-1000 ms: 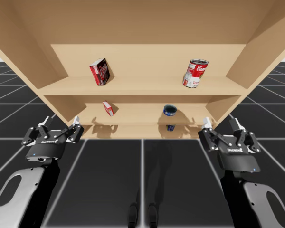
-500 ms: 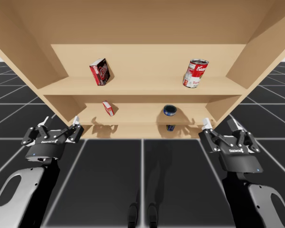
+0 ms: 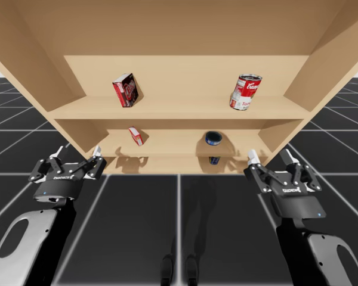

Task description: Retrieve the tuna can from the shelves.

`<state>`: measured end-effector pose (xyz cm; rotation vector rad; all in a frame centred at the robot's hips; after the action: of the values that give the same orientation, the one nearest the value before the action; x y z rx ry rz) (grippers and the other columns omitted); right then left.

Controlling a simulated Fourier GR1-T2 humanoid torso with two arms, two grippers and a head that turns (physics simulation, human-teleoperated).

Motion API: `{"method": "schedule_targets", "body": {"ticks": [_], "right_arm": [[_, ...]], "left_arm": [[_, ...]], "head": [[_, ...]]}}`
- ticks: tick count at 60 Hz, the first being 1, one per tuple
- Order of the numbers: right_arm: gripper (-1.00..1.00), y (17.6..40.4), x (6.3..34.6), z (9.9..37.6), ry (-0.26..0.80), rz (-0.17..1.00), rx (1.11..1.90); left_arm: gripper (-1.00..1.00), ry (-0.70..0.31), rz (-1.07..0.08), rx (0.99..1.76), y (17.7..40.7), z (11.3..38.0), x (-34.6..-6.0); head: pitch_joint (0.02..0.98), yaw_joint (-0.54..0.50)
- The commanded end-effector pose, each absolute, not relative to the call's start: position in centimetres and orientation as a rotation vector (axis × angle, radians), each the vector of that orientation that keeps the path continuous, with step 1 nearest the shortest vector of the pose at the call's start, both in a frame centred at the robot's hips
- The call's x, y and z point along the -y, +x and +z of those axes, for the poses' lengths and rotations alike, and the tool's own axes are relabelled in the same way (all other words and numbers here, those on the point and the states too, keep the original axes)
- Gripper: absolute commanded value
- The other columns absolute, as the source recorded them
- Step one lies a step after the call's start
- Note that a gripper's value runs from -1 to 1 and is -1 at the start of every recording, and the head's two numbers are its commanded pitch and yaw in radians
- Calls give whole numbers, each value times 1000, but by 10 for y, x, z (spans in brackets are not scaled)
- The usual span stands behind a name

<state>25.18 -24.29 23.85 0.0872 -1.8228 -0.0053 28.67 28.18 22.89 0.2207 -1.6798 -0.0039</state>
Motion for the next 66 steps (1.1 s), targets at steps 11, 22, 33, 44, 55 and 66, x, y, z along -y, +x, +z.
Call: {"method": "schedule_targets", "body": {"ticks": [11, 22, 33, 44, 55, 66], "right_arm": [[-1000, 241, 234, 252, 130, 93, 1757], [-1000, 247, 231, 264, 182, 177, 1675], [-1000, 263, 214, 264, 182, 262, 1614], [-1000, 282, 197, 254, 178, 267, 1580], [-1000, 304, 184, 241, 143, 253, 1575], [-1000, 326, 177, 233, 76, 242, 1574]], "left_arm": [[-1000, 218, -7, 1677, 288, 227, -282], [-1000, 214, -9, 1672, 289, 225, -281], [-1000, 214, -17, 1674, 289, 224, -280], [-1000, 211, -10, 1669, 289, 224, -279], [-1000, 208, -10, 1669, 289, 225, -279], [-1000, 213, -10, 1669, 289, 225, -279]], "head": [[573, -231], [569, -238], [564, -242], [559, -238], [560, -236], [563, -235]]}}
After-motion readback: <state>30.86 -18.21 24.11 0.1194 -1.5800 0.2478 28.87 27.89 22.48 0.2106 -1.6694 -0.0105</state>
